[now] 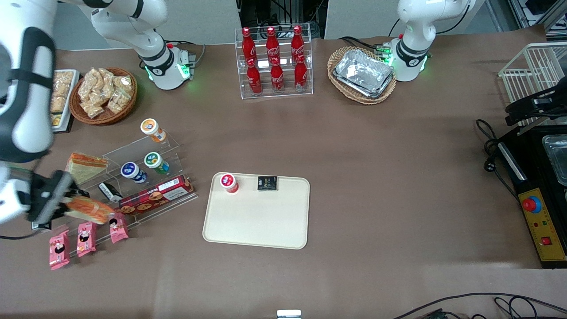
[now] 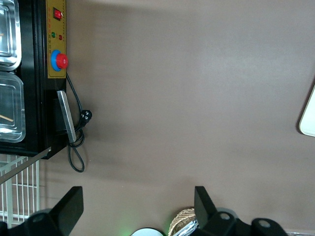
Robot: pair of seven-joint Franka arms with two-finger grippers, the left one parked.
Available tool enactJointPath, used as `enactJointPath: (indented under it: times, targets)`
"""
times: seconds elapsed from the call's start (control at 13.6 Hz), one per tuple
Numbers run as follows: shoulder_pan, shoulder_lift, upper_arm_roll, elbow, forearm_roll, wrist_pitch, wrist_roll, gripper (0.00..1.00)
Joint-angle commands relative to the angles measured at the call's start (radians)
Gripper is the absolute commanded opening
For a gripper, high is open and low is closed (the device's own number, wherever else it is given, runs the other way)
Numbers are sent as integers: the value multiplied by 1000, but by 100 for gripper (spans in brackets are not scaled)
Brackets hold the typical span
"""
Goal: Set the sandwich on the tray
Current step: 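Lift the sandwich and carry it over the white tray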
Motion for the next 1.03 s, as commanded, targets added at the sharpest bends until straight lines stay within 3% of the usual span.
enactJointPath:
  times: [0.0, 0.37, 0.73, 0.96]
  targets:
    - [141, 30, -6, 17, -14, -14, 218, 19]
    - [289, 120, 78, 18, -12, 107, 431, 19]
    - [303, 237, 255, 66, -12, 268, 554, 19]
    - [310, 326, 301, 148, -14, 302, 616, 19]
